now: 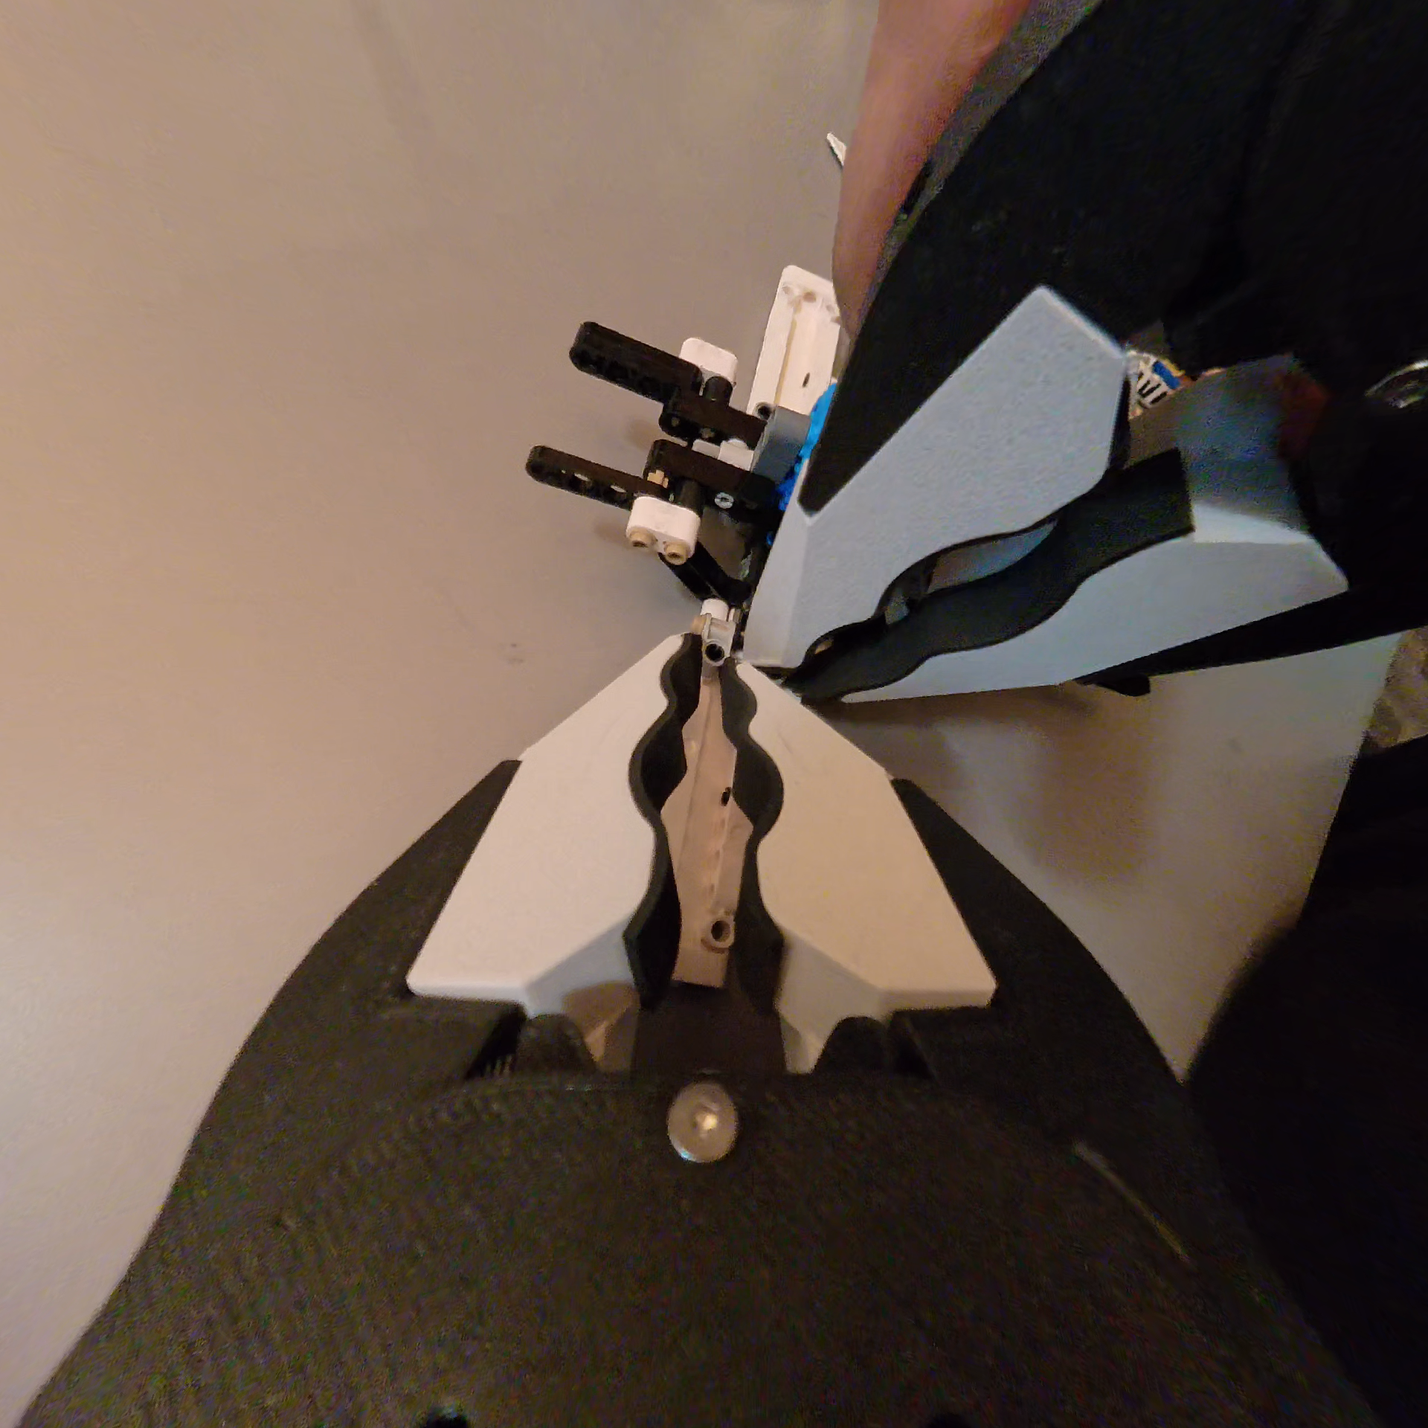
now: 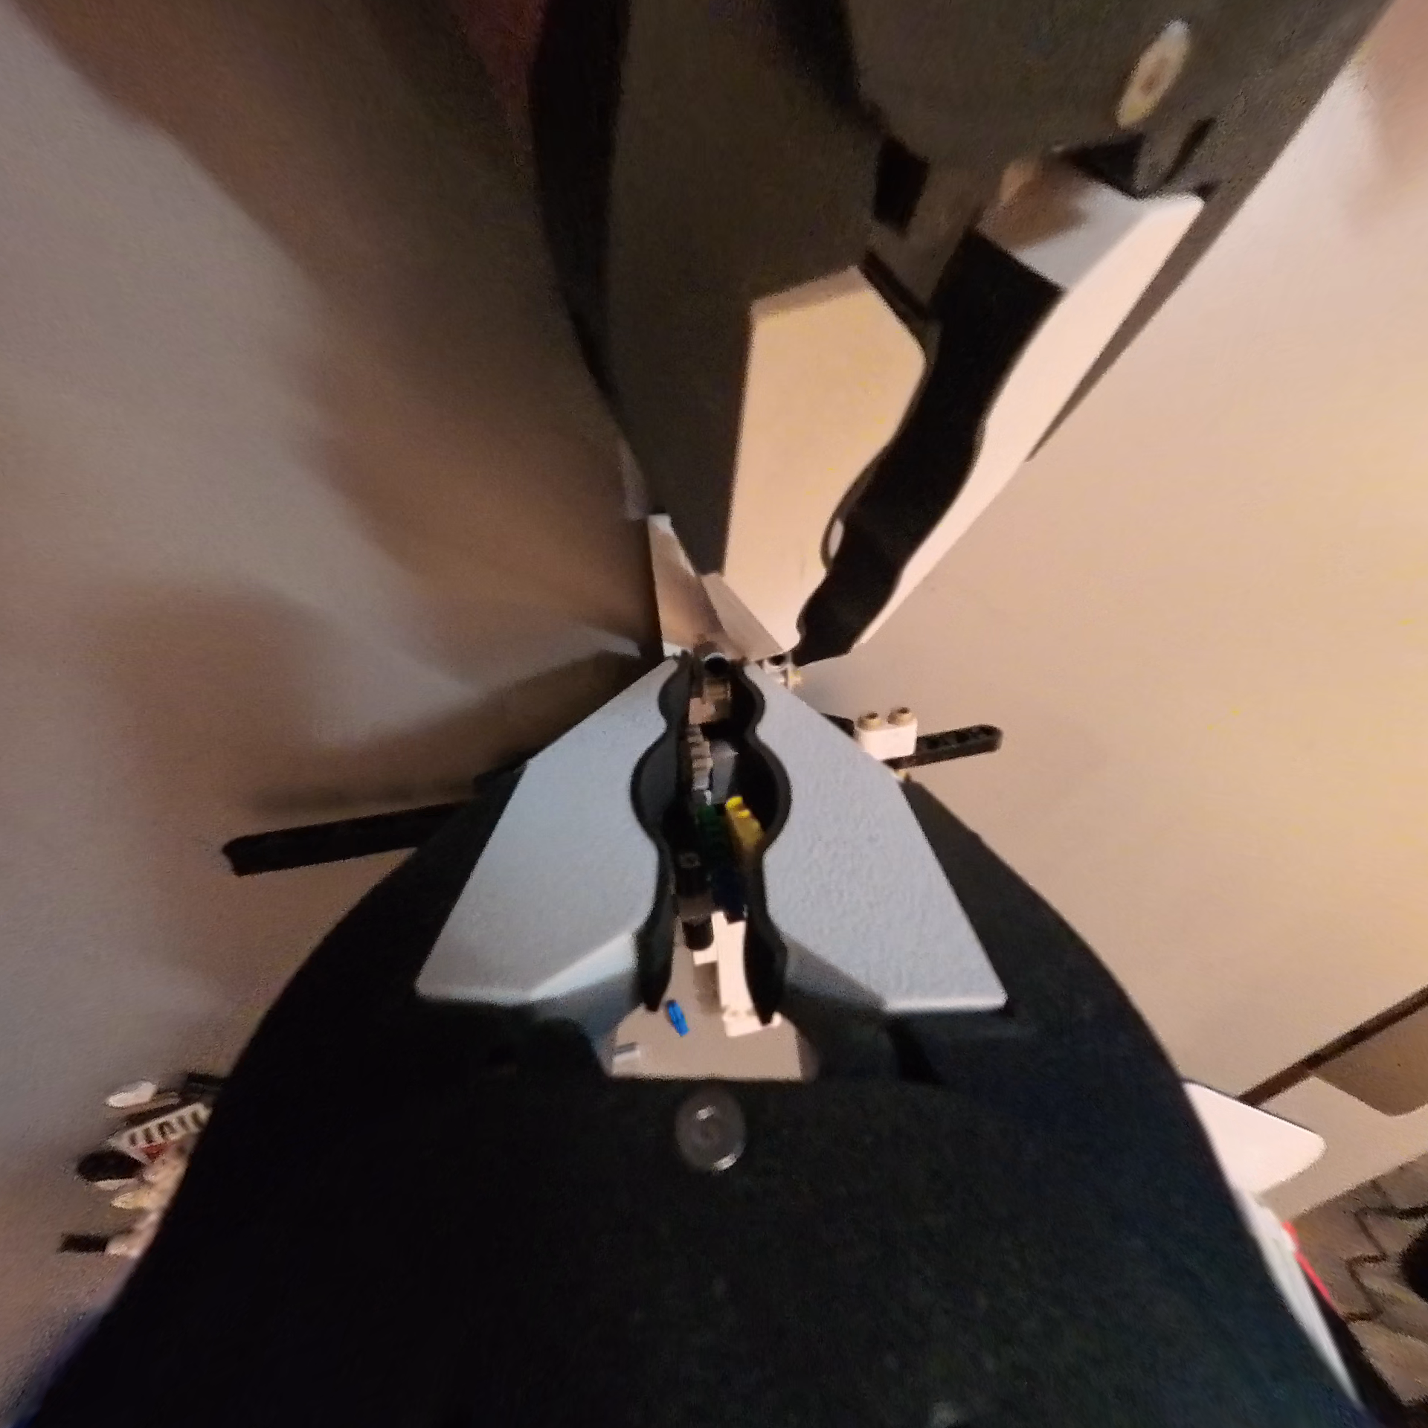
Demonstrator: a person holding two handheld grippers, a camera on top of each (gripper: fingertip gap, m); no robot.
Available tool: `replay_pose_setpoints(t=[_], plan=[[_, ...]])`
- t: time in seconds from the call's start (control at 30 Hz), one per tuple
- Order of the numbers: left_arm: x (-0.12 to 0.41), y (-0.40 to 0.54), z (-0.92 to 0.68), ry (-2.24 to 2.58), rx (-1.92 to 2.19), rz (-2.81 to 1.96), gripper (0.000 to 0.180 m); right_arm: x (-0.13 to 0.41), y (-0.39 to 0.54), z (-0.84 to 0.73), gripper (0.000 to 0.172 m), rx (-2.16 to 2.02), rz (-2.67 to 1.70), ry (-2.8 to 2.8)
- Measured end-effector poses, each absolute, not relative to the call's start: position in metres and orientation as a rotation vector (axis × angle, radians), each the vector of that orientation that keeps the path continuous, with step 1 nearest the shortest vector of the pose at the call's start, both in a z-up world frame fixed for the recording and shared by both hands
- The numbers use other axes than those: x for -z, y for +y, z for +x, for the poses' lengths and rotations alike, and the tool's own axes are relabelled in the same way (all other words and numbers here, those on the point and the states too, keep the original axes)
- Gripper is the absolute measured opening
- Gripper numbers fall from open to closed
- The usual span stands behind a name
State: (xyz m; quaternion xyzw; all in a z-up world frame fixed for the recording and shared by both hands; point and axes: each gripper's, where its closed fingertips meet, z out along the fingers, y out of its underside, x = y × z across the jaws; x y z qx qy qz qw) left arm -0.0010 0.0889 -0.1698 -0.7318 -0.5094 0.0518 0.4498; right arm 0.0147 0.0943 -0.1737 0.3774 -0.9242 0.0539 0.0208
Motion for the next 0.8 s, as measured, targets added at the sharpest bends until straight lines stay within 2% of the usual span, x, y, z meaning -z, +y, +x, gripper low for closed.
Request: replay_pose_setpoints(t=[0.8], plan=[[0.1708, 0.0866, -0.0065, -1.316, -0.346, -1.853, 0.0, 0.1746, 0.0943, 0.0127, 0.002, -0.195, 1.199, -2.784]])
